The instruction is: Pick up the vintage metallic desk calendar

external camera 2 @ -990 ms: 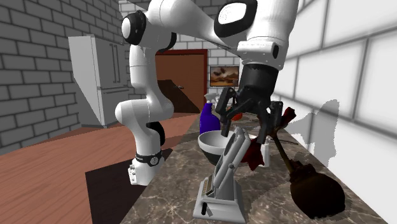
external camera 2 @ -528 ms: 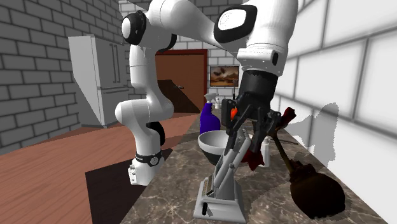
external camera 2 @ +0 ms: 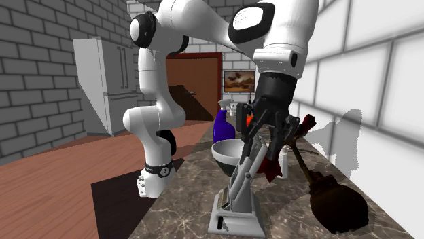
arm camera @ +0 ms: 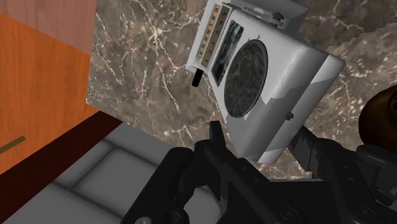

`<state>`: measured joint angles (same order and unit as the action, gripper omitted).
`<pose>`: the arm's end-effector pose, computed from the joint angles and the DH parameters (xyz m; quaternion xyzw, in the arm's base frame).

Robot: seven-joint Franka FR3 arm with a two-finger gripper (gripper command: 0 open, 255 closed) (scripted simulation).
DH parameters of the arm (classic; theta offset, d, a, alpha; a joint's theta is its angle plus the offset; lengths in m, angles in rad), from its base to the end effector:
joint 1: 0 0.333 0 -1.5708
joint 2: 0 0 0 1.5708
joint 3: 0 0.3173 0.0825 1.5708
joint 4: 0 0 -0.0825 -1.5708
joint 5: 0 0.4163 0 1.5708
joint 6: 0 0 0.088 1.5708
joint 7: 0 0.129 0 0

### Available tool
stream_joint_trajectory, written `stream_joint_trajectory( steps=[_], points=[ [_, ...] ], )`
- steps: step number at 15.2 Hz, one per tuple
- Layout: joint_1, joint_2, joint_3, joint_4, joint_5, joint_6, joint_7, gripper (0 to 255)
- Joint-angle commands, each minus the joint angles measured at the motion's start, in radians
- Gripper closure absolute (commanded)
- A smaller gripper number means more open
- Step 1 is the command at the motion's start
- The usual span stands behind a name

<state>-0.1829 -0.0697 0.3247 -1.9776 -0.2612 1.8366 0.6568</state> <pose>0.5583 0.0557 0.4623 0.9664 -0.2151 0.0179 0.1393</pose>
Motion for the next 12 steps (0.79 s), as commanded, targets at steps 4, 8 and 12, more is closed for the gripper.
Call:
stream_joint_trajectory(
  steps=[4, 8, 12],
  points=[
    [0.0, -0.009, 0.0, 0.054, 0.006, -0.059, -0.017, 255],
    [0.0, -0.012, 0.0, 0.104, 0.01, -0.11, -0.03, 255],
    [0.001, -0.011, 0.001, 0.157, 0.012, -0.162, -0.042, 255]
  ],
)
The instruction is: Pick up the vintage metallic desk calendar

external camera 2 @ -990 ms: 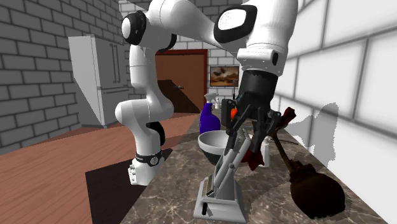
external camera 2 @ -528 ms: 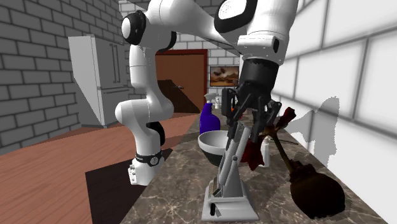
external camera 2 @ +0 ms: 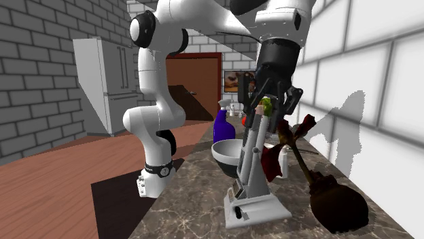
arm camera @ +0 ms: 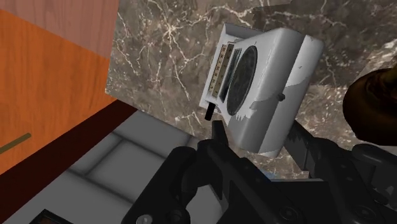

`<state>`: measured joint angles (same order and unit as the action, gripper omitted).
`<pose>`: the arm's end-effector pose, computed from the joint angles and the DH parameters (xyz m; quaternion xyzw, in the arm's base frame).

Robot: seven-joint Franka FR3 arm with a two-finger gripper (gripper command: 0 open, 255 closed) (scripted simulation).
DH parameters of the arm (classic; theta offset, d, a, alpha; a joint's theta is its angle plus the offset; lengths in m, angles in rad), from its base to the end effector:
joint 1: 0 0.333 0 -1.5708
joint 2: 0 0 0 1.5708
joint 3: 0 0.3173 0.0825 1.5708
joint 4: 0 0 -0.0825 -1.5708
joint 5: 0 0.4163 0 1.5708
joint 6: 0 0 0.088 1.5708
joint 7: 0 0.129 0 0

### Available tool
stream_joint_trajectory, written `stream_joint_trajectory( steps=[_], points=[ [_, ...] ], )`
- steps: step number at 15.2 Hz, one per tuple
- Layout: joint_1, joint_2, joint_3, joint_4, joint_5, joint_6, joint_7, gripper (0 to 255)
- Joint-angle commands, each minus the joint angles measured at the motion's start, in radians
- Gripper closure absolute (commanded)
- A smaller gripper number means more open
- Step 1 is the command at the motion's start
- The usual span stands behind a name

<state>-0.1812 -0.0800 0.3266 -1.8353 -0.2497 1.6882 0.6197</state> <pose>0.5595 0.0570 0.5279 0.9665 -0.2150 0.0176 0.1393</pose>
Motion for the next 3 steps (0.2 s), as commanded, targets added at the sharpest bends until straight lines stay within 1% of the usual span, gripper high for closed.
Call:
stream_joint_trajectory(
  steps=[1, 3],
  points=[
    [-0.001, 0.0, -0.001, 0.029, 0.0, -0.027, -0.008, 255],
    [-0.001, 0.0, 0.0, 0.031, 0.0, -0.029, -0.008, 255]
  ],
)
